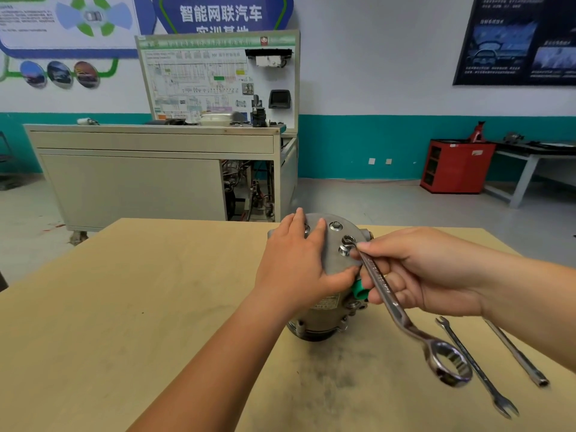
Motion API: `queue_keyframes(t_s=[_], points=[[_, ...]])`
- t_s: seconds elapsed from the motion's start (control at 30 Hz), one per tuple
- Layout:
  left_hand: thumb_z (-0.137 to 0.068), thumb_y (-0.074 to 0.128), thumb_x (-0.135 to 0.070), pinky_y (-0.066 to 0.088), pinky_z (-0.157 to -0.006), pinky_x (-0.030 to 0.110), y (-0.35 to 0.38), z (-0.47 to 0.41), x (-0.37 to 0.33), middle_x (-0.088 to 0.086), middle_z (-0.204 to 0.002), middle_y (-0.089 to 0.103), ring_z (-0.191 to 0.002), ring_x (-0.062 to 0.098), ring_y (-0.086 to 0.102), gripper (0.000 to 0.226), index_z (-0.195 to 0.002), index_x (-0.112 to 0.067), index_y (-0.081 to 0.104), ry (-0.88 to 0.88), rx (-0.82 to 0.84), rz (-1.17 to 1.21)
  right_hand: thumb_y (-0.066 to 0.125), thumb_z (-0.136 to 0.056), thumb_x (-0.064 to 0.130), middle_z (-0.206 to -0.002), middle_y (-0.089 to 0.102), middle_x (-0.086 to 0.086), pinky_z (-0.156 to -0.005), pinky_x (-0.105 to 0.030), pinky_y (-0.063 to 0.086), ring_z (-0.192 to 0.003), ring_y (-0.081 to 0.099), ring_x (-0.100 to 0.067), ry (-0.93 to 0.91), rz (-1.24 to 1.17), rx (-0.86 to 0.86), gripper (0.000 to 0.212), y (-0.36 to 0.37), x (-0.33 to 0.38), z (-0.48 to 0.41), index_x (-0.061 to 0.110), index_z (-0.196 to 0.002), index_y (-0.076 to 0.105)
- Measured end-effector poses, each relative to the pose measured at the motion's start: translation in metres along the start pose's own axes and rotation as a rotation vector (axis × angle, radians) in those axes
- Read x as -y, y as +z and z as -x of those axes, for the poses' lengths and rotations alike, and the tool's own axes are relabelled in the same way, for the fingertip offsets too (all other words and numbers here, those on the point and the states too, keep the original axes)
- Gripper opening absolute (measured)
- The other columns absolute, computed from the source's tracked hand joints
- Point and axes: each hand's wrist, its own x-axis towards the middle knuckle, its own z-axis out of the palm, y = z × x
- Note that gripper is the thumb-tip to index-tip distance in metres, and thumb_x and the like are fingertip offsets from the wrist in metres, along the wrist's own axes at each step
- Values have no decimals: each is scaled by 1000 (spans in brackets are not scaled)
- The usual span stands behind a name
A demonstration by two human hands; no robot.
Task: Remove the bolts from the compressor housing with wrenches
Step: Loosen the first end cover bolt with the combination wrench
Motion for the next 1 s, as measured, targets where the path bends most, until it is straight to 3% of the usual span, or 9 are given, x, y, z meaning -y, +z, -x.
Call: queue_keyframes(t_s=[0.2, 0.33, 0.43, 0.57, 0.63, 0.7, 0.8, 1.0], points=[[-63, 21, -79, 13, -116, 35, 2, -2, -1, 14, -159, 12, -145, 26, 11, 105, -151, -22, 23, -3, -8, 5, 40, -98, 26, -52, 62, -10, -31, -16, 40, -42, 63, -19, 0, 219, 14, 25, -7, -7, 0, 3, -91, 49], [-63, 23, -79, 14, -116, 35, 2, -3, -2, 14, -159, 12, -145, 26, 11, 105, -151, -21, 23, 0, -1, -2, 37, -100, 29, -51, 61, -8, -40, -22, 41, -37, 58, -14, 27, 427, 28, 30, -16, -3, -1, 2, -97, 48], [-65, 23, -78, 16, -116, 36, 3, -4, -4, 15, -159, 14, -145, 27, 13, 103, -151, -21, 24, 2, -7, -15, 37, -100, 29, -47, 56, -4, -35, -18, 38, -33, 53, -11, 39, 538, 12, 30, -25, 8, -6, 5, -94, 53], [-65, 22, -80, 16, -116, 36, 4, -2, -3, 13, -159, 14, -145, 27, 13, 104, -151, -22, 24, -11, -11, -9, 39, -93, 49, -54, 61, 0, -44, -17, 40, -47, 62, -13, 203, 973, 97, 40, -37, 27, -7, 14, -84, 57], [-65, 22, -80, 16, -116, 36, 4, -2, -3, 12, -159, 13, -145, 27, 12, 104, -151, -23, 23, -10, -3, -7, 45, -75, 64, -57, 65, 2, -56, -21, 45, -52, 63, -9, 224, 1218, 27, 50, -44, 42, -9, 17, -79, 61], [-65, 21, -80, 15, -116, 37, 4, -3, -4, 13, -159, 13, -145, 27, 12, 103, -151, -23, 22, -6, 8, -12, 46, -59, 73, -60, 66, 6, -62, -22, 43, -54, 61, -2, 140, 1405, -93, 58, -52, 55, -15, 21, -77, 65], [-67, 23, -80, 15, -116, 37, 4, -4, -3, 14, -159, 13, -145, 28, 12, 102, -151, -23, 22, 2, 15, -25, 44, -56, 74, -74, 61, 7, -58, -22, 35, -65, 52, -6, -92, 1518, -207, 54, -59, 59, -26, 28, -79, 64], [-66, 24, -79, 14, -116, 36, 3, -3, 0, 13, -159, 12, -145, 26, 10, 102, -152, -24, 22, -2, 23, 1, 46, -60, 71, -81, 60, 0, -66, -30, 42, -75, 53, -16, -400, 1344, -330, 51, -69, 51, -25, 27, -81, 63]])
